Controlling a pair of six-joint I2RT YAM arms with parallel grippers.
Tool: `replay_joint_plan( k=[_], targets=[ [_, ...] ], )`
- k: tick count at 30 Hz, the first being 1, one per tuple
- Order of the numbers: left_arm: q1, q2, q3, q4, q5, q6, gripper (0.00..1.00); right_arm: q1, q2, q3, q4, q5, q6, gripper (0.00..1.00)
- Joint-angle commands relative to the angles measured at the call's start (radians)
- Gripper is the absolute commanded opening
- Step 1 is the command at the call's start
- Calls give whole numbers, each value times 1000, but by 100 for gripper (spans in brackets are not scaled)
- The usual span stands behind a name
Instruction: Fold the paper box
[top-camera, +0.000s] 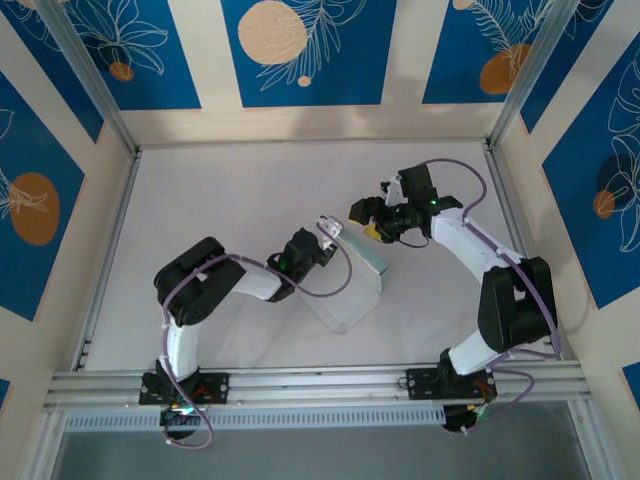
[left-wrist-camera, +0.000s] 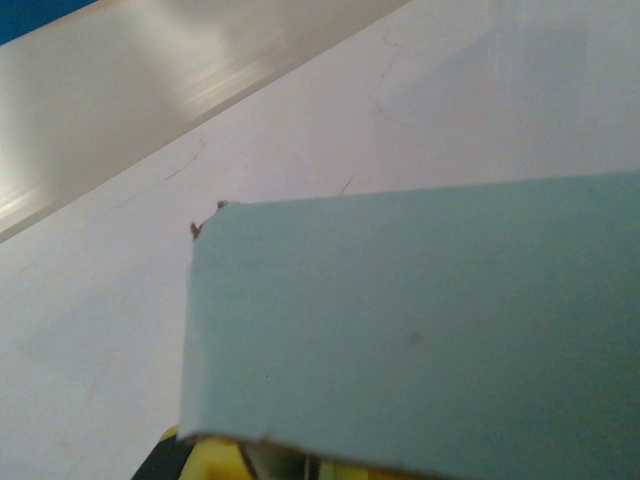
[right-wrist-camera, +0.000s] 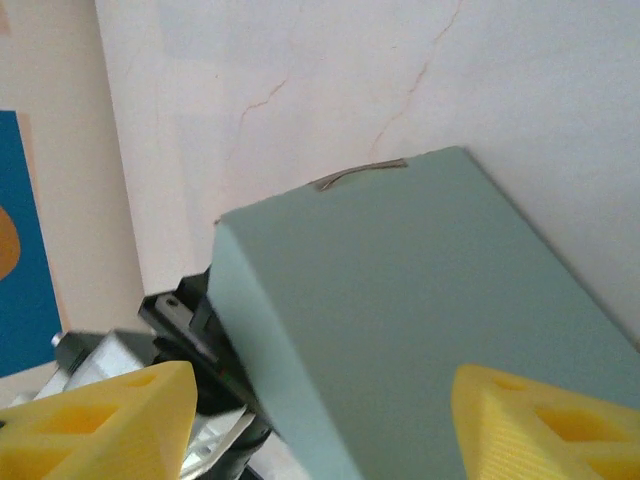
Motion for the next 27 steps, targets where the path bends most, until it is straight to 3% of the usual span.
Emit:
replay_joint_plan(
  k=[1,13,19,23,27],
  targets=[
    [0,46,23,-150,47,16,0,-5,-17,-10,-100,-21,-61,69],
    [6,45,78,-208,79,1,0,-24,18,-83,-71,-37,-87,57],
    [8,37,101,-262,129,-41,1,-21,40,-75,-117,96,-128,52],
    [21,-6,72,-237,142,-92,28,-21,45,-73,-138,181,-136,48],
    [53,-64,54,-255,203,-139,40,-36,46,-80,-130,182,-132,44]
  ],
)
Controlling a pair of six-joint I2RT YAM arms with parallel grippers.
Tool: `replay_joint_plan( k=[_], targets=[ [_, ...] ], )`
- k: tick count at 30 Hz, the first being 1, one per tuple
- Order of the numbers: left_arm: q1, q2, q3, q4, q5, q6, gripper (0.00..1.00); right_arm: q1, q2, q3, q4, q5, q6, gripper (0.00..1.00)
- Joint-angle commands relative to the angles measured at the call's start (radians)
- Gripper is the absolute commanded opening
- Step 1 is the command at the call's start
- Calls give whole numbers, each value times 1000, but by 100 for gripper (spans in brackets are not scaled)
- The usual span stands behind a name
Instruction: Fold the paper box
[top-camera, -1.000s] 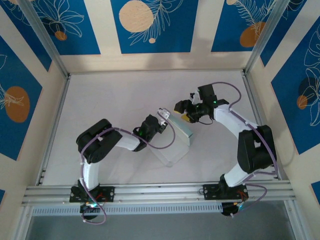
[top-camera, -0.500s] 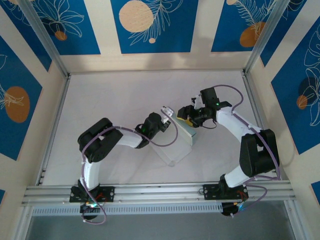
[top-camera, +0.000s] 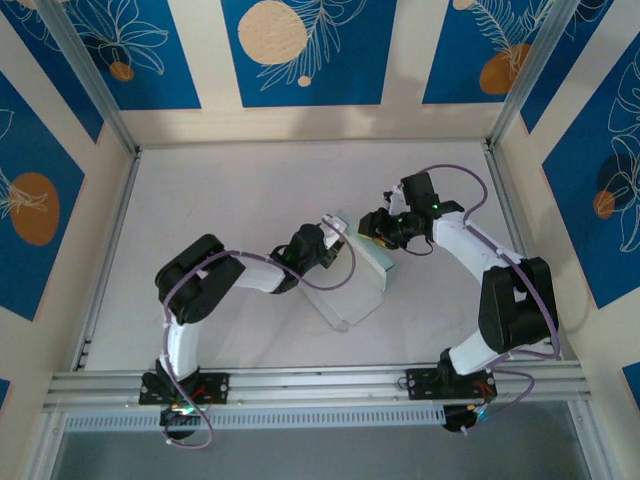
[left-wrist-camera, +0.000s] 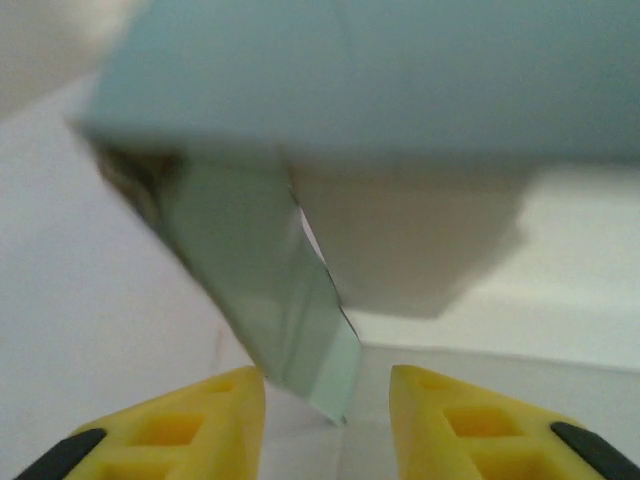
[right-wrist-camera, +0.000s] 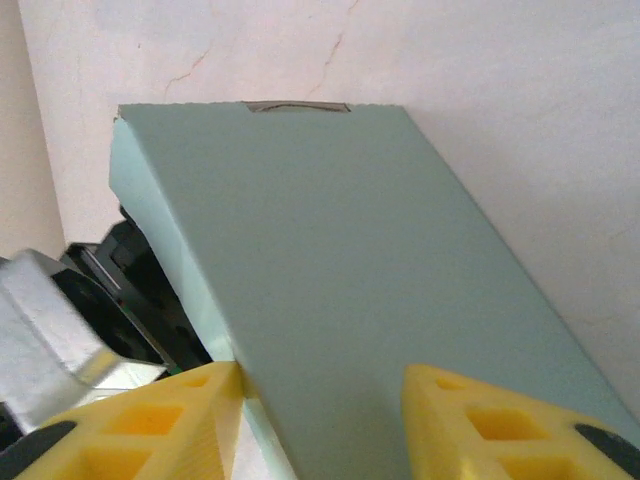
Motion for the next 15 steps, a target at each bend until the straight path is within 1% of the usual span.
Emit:
replay_joint_plan(
  k=[1,3,5,9,12,15],
  targets=[
    [35,-86,-26,-41,96,-60,42,-14,42,-29,-80,108,-11,44],
    [51,-126,-53,-33,143,-77,44,-20,49,-26,-73,88,-9,43],
    [71,-177,-92,-9,193,-95,44,-19,57,-20,-72,69,-11,43],
    [134,-280,-149,30,238,-173,44,-15,57,-17,-69,59,-14,43],
    [168,-318,-148,38,234,-241,44,-14,54,-21,-66,51,-14,43],
    [171,-305,-82,-7,237,-275,45,-9,54,-23,-62,47,-14,43]
  ],
)
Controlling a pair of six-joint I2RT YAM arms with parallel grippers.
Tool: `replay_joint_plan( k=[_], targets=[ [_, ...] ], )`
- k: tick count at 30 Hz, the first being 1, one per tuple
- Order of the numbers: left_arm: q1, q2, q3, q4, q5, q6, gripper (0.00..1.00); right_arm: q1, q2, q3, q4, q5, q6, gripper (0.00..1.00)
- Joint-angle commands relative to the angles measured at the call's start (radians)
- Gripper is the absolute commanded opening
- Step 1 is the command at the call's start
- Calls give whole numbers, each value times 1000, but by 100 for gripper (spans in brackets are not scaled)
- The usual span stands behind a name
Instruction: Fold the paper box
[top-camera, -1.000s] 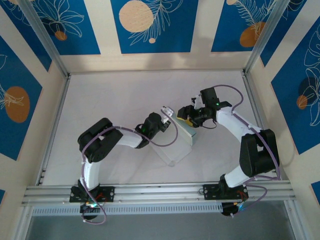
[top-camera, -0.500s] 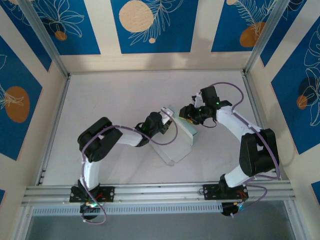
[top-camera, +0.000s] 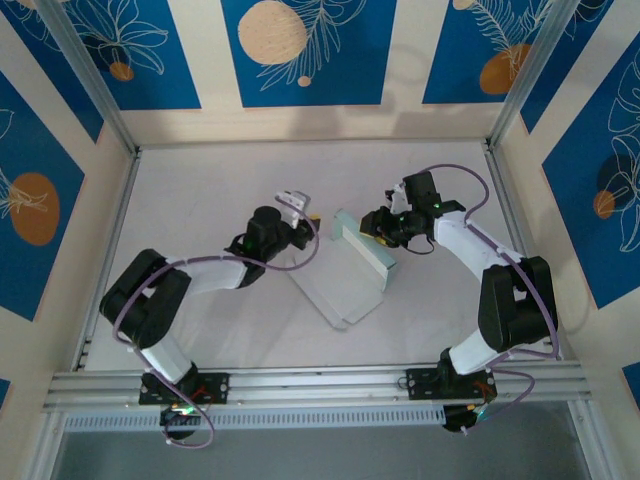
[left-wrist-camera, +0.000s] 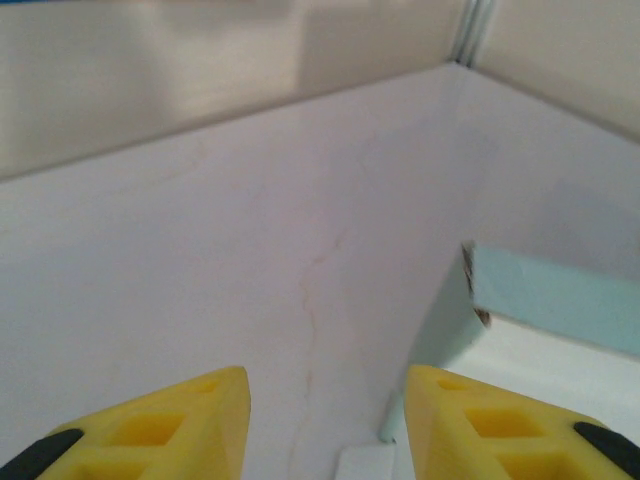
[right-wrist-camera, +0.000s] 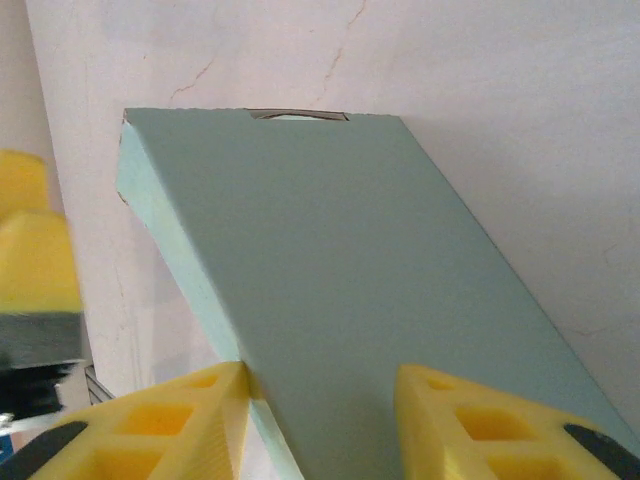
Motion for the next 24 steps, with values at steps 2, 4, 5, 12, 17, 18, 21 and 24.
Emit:
replay_joint_plan(
  k=[2,4,5,12,17,18,21,24],
  targets=[
    [3,33,108,-51,27,-96,45,6,49,-24,-71,63,-13,43],
    [3,64,146,-60,37,-84,43,4,52,-22,-74,66,-8,43],
    [2,82,157,-73,42,-58,42,2,54,-22,-72,63,-4,43],
    [3,168,122,-74,171,98,44,2,69,9,-95,43,-12,43],
    [22,210,73,16,250,92,44,1,76,31,-120,43,-29,43],
    [25,216,68,27,270,103,44,0,77,33,-122,39,-31,43],
    [31,246,73,43,332,116,47,-1,79,41,-126,25,-34,43],
    [29,285,102,35,306,90,51,1,78,46,-129,11,-38,43]
  ],
)
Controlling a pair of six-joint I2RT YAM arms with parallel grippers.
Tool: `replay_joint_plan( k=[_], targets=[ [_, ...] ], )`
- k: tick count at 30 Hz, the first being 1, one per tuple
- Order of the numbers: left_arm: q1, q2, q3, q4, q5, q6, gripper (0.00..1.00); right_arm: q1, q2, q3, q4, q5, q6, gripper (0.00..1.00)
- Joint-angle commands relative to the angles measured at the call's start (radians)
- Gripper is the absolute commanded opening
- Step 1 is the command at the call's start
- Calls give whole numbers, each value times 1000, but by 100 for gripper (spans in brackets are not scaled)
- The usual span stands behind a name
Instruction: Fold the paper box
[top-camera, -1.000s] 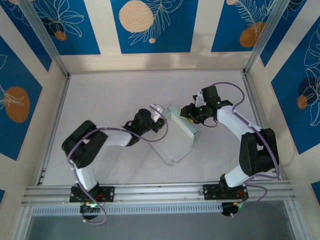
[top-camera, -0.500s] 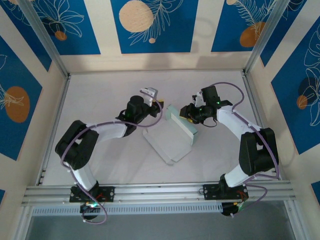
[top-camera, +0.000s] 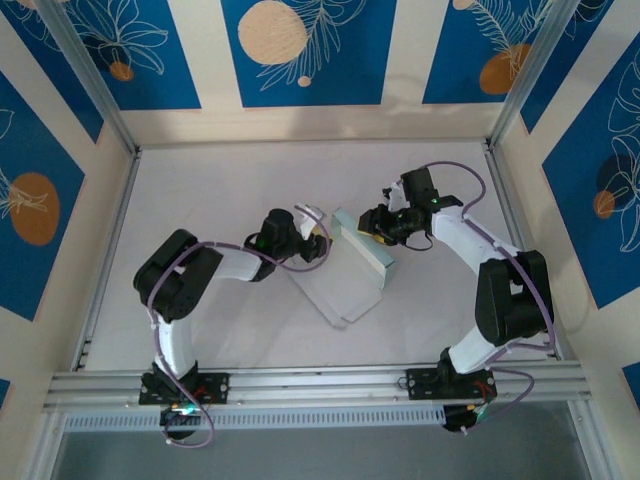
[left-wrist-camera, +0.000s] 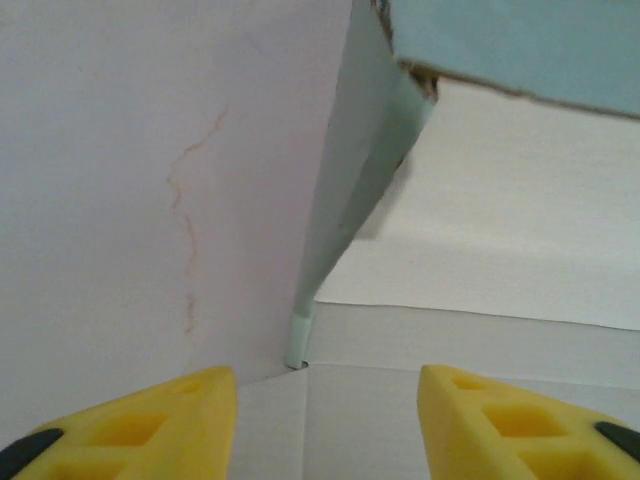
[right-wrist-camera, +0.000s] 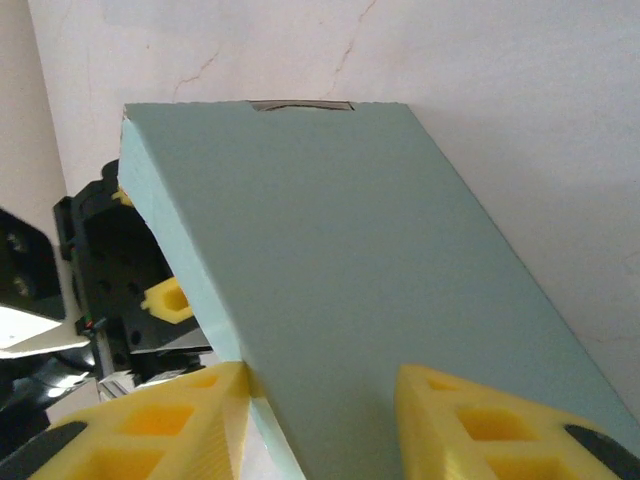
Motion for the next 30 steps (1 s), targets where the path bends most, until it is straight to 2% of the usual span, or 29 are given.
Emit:
replay_joint_plan(
  k=[1,5,12,15,18,23,27,30],
  targets=[
    [10,50,30,60,38,-20,51,-1,38,-5,-87,32,-23,43],
    [10,90,42,104,5,-81,53,-1,47,-2,-87,14,-29,43],
    [10,124,91,96,82,-103,58,-1,84,1,-75,-67,-31,43],
    [10,87,20,180,68,-94,58,9,109,14,-88,-92,-50,43],
    [15,25,-35,181,39,-54,58,27,135,37,-110,-121,-82,43],
    [18,-82,-101,81,-90,7,58,58,161,75,-129,-178,-135,43],
    [22,-149,-195,133,-230,-8,60,63,199,113,-137,-252,-175,43],
    [33,-163,-209,164,-285,-11,61,73,222,147,-161,-223,-192,44]
  ],
)
